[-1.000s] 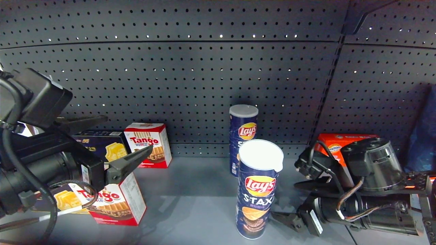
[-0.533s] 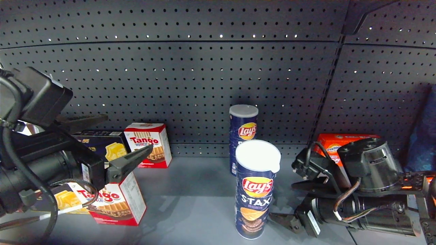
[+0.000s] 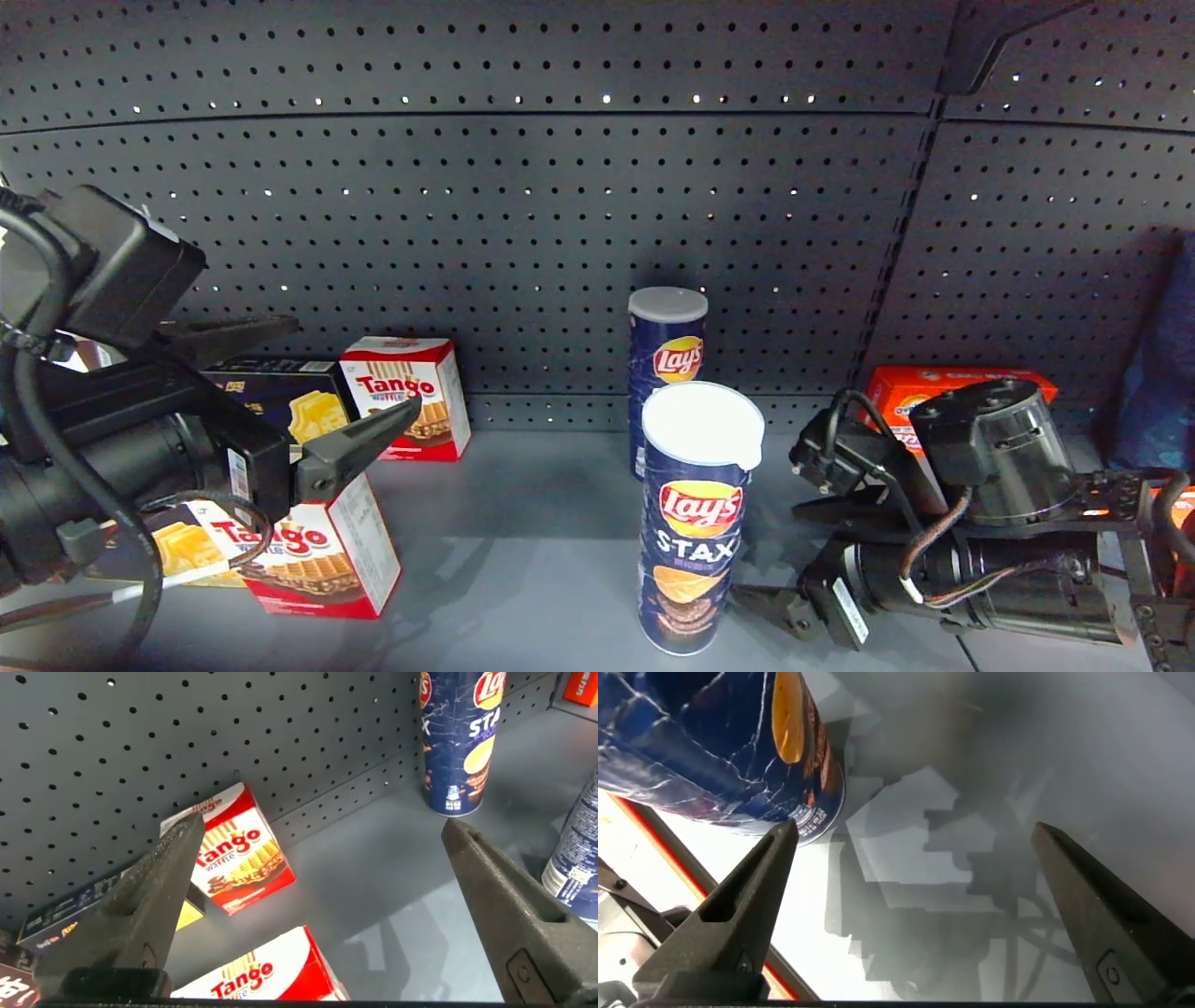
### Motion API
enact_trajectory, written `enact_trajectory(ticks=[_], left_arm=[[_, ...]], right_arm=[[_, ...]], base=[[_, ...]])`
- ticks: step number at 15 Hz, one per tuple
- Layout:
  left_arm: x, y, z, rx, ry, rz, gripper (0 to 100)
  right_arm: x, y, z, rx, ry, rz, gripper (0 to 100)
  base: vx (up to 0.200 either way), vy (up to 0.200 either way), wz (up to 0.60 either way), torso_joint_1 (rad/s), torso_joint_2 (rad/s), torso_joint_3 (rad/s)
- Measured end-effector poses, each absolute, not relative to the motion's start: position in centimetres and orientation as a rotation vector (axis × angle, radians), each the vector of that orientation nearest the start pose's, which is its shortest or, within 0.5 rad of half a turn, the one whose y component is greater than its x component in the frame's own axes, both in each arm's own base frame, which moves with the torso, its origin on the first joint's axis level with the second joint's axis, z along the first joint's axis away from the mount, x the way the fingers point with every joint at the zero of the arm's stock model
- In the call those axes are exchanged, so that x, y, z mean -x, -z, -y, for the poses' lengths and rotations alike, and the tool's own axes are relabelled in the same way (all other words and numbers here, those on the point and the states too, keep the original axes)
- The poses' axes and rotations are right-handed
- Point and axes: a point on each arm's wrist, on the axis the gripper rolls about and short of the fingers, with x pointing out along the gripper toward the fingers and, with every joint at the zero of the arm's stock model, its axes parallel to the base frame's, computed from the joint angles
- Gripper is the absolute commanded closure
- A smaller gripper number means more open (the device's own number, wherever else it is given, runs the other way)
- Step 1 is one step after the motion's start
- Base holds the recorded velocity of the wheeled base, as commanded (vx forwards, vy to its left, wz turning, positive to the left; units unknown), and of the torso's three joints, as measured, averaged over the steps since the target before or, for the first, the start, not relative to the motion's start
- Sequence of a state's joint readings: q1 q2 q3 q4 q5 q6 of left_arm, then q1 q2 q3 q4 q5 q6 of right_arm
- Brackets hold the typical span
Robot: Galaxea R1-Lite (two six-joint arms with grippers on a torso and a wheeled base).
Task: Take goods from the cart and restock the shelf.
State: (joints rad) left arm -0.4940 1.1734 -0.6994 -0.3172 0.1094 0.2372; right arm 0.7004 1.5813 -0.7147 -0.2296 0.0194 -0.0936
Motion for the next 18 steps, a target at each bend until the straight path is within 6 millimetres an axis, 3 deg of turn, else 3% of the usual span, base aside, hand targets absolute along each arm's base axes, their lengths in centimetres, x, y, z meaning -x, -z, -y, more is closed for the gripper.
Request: enact_trajectory(ticks=[14,18], left_arm=[[-15.6,-24.9,8.1,-0.272,0.398,-0.104,0],[-15.1,-25.2,7.8,-0.252,0.394,-0.09,0]], right_arm=[[-20.0,-15.8,-16.8,0.296,-0.72,-0.568,0],[-19.7,-17.8,-15.0,0.246,-0.673,-0.5,0]], base=[[0.0,0.0,0.0,0.0,0.0,0.0],[0.0,0.0,0.0,0.0,0.0,0.0]])
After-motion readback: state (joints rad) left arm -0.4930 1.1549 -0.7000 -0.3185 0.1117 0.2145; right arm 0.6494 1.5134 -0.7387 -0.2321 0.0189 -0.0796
